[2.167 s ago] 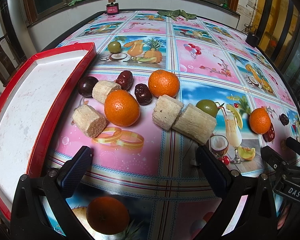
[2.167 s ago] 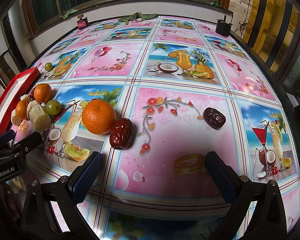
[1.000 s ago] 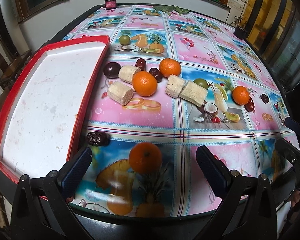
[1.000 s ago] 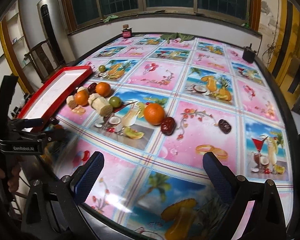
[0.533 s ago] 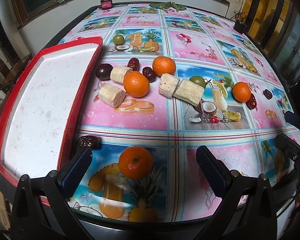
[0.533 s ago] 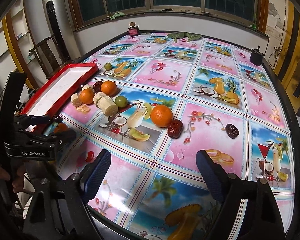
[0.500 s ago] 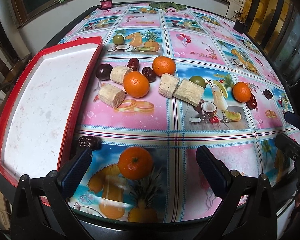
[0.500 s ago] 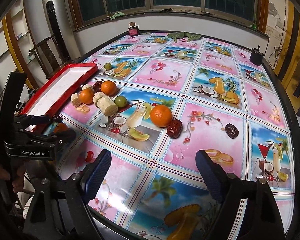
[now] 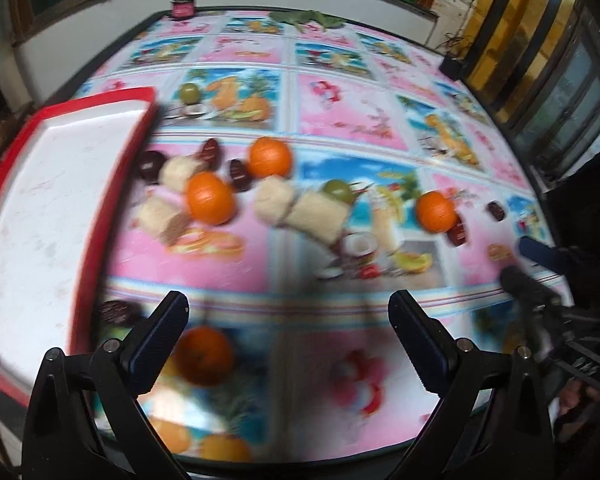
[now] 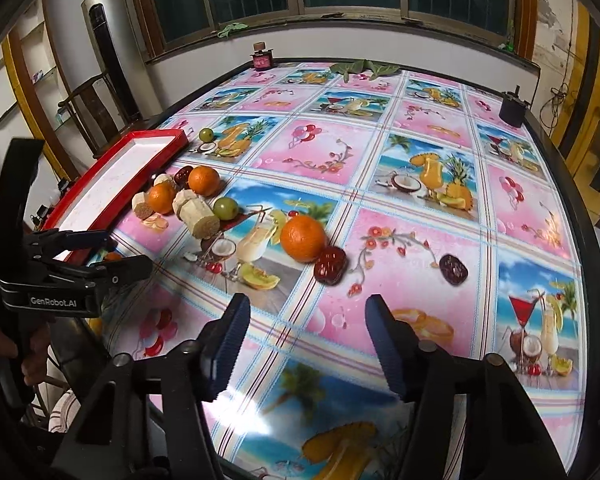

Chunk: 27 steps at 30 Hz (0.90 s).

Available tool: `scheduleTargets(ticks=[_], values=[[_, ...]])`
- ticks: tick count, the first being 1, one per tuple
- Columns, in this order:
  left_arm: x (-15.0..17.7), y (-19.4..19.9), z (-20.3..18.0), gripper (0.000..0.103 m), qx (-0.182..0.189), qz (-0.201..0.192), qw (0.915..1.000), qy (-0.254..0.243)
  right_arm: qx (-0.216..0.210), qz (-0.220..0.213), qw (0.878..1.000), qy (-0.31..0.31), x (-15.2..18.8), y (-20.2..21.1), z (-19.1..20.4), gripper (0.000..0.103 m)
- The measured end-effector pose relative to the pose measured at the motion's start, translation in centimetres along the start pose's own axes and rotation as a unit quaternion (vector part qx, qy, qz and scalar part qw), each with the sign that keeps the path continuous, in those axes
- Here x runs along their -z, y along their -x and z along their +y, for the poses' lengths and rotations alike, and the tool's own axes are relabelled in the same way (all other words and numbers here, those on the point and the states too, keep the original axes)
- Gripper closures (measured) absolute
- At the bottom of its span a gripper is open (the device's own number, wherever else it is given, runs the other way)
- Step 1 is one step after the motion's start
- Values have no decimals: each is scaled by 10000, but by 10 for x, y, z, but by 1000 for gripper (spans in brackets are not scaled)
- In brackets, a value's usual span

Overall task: Organize fruits
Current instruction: 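Grasp a beige chunk with the left tool while the right tool grasps an orange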

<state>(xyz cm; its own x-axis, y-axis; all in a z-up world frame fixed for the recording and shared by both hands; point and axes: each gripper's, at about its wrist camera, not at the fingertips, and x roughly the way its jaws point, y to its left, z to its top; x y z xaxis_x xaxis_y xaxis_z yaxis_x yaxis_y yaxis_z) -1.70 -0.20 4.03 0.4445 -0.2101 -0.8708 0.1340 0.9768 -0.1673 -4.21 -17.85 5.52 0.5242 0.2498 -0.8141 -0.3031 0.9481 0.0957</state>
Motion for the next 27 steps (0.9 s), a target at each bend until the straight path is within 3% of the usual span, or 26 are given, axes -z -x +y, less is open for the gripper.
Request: scheduleTargets(ticks=[6, 10, 12, 21, 25, 27], values=[[-11, -9, -11, 10, 170, 80, 9998, 54, -146, 36, 9997, -195, -2, -4, -13, 50], [-17, -23, -13, 30, 321, 277, 9987, 280, -140, 56, 9995, -295, 0, -7, -18, 52], [-21, -30, -12, 35, 252, 283, 9982, 467, -203, 33, 9993, -317, 0, -7, -18, 52], [-35, -47, -5, 35, -133, 101, 9943, 1053, -341, -14, 9991, -261, -4, -14, -16, 52], [-35, -47, -6, 44, -317, 14, 9952, 923, -385, -17, 9992, 78, -14, -25, -4, 52], [-34, -45, -3, 47, -232, -2, 9956, 909, -417, 10, 9987, 292, -21, -32, 2, 53]])
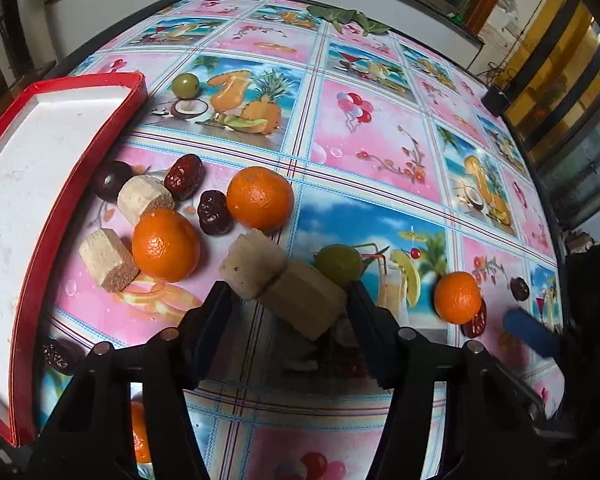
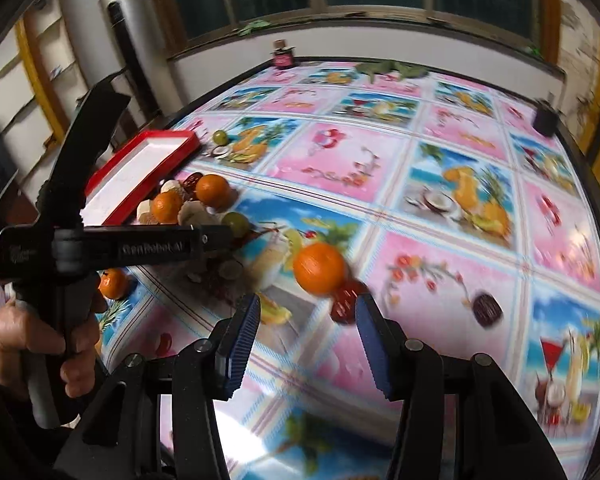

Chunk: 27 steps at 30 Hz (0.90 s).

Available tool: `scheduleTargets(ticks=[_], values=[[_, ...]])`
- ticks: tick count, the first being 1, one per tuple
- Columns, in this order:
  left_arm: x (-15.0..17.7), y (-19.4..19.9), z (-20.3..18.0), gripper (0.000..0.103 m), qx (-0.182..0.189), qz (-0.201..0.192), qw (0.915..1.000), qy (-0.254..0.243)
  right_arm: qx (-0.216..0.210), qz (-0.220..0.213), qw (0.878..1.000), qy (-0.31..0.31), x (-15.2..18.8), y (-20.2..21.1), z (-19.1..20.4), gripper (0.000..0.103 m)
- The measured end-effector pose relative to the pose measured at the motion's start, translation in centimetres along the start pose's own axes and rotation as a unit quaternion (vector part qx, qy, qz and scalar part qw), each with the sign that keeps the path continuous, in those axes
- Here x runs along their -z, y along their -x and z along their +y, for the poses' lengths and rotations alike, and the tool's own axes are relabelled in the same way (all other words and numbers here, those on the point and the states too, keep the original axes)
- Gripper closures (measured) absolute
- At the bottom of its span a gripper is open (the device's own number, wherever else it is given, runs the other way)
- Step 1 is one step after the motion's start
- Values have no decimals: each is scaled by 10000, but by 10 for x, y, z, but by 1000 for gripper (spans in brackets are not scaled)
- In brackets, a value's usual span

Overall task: Organize fruits
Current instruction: 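Grasp a beige chunk with the left tool while the right tool grasps an orange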

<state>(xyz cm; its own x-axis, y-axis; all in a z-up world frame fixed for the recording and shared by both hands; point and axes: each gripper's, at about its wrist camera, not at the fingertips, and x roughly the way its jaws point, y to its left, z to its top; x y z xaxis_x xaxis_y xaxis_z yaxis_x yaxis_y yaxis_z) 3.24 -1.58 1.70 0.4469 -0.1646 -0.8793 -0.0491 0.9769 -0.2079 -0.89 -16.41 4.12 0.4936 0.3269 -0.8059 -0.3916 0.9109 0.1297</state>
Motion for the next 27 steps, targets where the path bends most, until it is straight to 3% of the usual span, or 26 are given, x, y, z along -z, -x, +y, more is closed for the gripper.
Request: scheduleTargets(ticks=[4, 11, 16, 19, 23, 27], values=[[4, 5, 11, 58, 147, 64, 9999, 29, 27, 69, 9991, 419, -14, -16, 10, 54], [12, 18, 22, 58, 271, 184, 9994, -54, 221, 250, 9975, 623, -23, -39, 5, 54], [9, 18, 20, 58, 162, 191, 9995, -168, 318, 233, 9969, 678, -26, -45, 0, 59], [6, 11, 13, 59, 108, 206, 9995, -230, 256, 278, 9974, 620, -26, -51, -6, 65], [6, 4, 7, 61, 15, 102, 9997, -235, 92, 267, 9984, 500, -23, -58, -10, 65], [7, 7, 16, 67, 164, 56, 9998, -108, 104, 249, 9989, 390, -22, -58, -8, 66]])
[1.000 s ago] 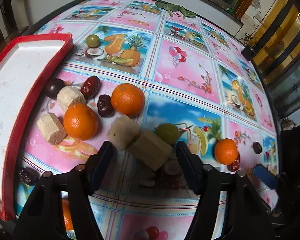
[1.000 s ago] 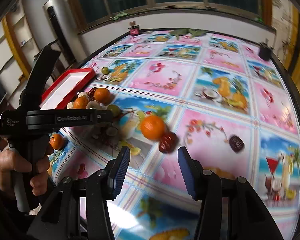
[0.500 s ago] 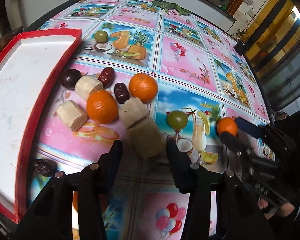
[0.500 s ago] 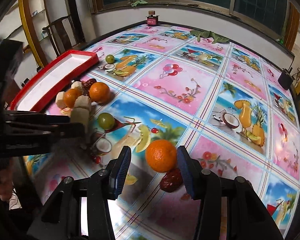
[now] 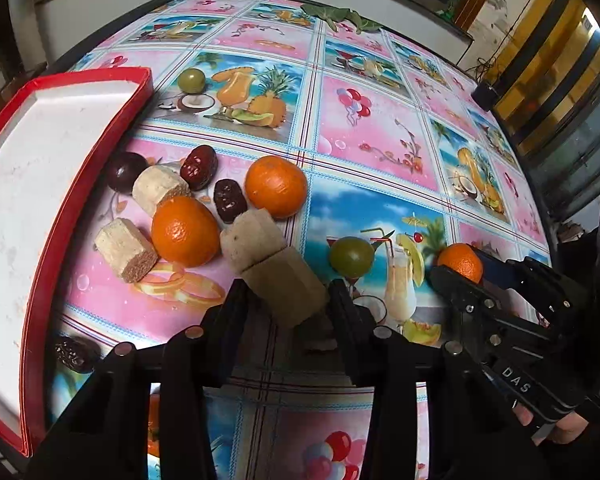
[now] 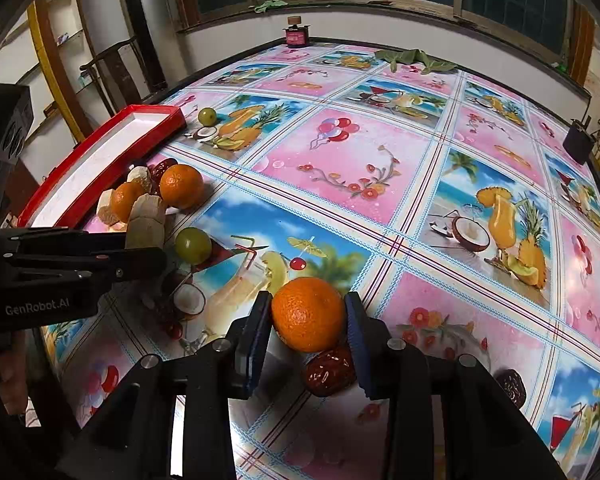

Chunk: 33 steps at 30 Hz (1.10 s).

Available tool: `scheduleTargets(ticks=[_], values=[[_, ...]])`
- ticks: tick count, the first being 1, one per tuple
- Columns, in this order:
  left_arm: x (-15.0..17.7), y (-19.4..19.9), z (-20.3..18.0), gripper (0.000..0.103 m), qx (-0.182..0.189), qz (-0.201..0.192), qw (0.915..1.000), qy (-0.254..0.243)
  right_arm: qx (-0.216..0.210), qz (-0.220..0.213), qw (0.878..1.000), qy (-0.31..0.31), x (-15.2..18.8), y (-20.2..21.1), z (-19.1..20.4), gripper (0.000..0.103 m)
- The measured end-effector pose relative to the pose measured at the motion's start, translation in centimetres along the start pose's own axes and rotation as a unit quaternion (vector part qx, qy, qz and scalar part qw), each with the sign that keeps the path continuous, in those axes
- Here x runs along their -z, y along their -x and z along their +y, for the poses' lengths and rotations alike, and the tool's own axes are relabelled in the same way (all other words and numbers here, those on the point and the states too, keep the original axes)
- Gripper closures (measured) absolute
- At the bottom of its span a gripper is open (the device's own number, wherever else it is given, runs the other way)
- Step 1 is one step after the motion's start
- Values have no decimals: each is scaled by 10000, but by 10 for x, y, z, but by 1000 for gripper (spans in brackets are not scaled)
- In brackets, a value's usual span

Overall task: Organize fruits
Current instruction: 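Grasp a beige chunk with the left tool while the right tool grasps an orange, then lift and carry the beige chunk and orange over the white tray with both tools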

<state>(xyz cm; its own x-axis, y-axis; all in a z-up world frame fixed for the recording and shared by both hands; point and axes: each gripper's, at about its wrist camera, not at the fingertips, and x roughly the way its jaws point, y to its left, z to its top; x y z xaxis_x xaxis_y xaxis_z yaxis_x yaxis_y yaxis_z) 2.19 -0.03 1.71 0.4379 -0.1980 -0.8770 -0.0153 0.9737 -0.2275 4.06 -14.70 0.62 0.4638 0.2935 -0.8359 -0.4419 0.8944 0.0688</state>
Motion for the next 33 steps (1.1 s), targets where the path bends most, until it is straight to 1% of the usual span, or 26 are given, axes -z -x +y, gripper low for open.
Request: scheduleTargets(ticks=[6, 11, 15, 18, 25, 30, 33], values=[[7, 7, 7, 73, 119, 3, 9999, 35, -153, -229, 9995, -161, -2, 13, 5, 66], [12, 10, 10, 73, 109, -3, 9999, -45, -224, -291, 9992, -141, -2, 19, 16, 66], [19, 16, 14, 73, 100, 124, 9997, -185, -322, -332, 9988, -131, -1, 24, 28, 66], [26, 21, 15, 73, 52, 264, 9990, -364, -404, -350, 9985, -98, 1, 27, 36, 66], [24, 17, 13, 72, -61, 427, 9981, -432, -460, -350, 9983, -47, 2, 28, 43, 66], [22, 14, 8, 72, -191, 395, 9974, -575, -507, -350, 9981, -50, 1, 27, 43, 66], [21, 14, 9, 73, -187, 360, 9974, -589, -556, -347, 9978, -69, 1, 25, 42, 66]])
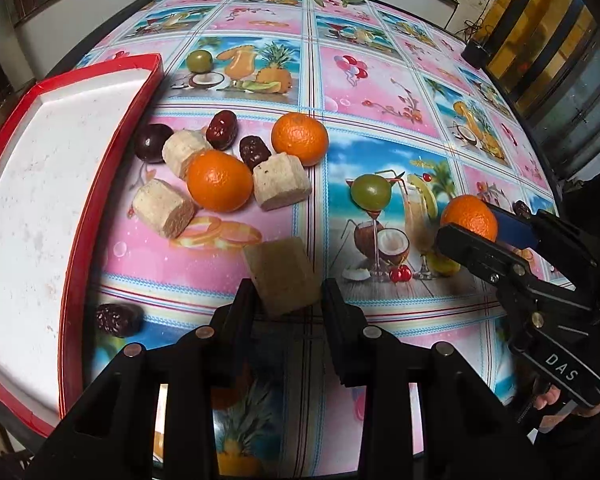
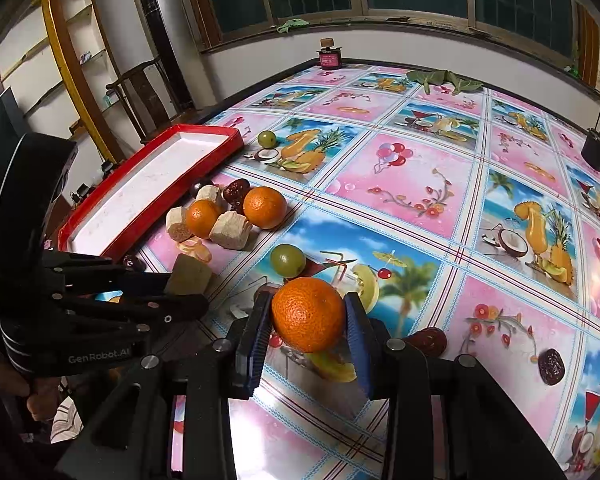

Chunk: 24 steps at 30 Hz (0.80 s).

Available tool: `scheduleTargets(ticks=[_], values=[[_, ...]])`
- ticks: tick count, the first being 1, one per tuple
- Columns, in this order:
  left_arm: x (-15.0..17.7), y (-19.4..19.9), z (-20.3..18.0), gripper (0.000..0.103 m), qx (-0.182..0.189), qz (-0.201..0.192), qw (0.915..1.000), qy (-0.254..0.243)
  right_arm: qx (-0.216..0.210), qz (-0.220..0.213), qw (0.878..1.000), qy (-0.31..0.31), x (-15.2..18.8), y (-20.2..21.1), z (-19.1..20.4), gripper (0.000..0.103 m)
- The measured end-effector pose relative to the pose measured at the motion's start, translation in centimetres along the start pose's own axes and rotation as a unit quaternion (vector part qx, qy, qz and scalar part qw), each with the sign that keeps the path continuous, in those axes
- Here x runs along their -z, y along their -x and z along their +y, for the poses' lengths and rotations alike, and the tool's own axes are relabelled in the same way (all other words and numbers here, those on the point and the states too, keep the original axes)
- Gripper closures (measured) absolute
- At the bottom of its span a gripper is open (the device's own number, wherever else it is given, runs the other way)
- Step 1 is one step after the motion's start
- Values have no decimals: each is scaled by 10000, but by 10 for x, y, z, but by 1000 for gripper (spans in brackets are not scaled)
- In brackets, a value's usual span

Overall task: Organize fruits
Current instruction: 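Lift and carry the beige chunk and orange over the white tray with both tools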

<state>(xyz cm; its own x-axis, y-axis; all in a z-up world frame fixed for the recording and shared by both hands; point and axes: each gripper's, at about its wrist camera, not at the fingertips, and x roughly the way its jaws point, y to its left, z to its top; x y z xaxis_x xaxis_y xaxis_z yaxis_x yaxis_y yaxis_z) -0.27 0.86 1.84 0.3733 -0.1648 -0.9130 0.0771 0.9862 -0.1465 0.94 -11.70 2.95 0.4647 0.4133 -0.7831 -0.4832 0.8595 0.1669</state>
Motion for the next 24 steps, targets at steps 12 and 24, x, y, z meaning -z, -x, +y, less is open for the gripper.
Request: scheduleTargets(ticks=[12, 24], values=[[0, 14, 1, 74, 117, -196, 9997, 39, -136, -104, 9998, 115, -5, 5, 8, 66], [-8, 50, 14, 74, 90, -666, 9975, 207, -226, -336, 9989, 216, -17, 19, 20, 66]])
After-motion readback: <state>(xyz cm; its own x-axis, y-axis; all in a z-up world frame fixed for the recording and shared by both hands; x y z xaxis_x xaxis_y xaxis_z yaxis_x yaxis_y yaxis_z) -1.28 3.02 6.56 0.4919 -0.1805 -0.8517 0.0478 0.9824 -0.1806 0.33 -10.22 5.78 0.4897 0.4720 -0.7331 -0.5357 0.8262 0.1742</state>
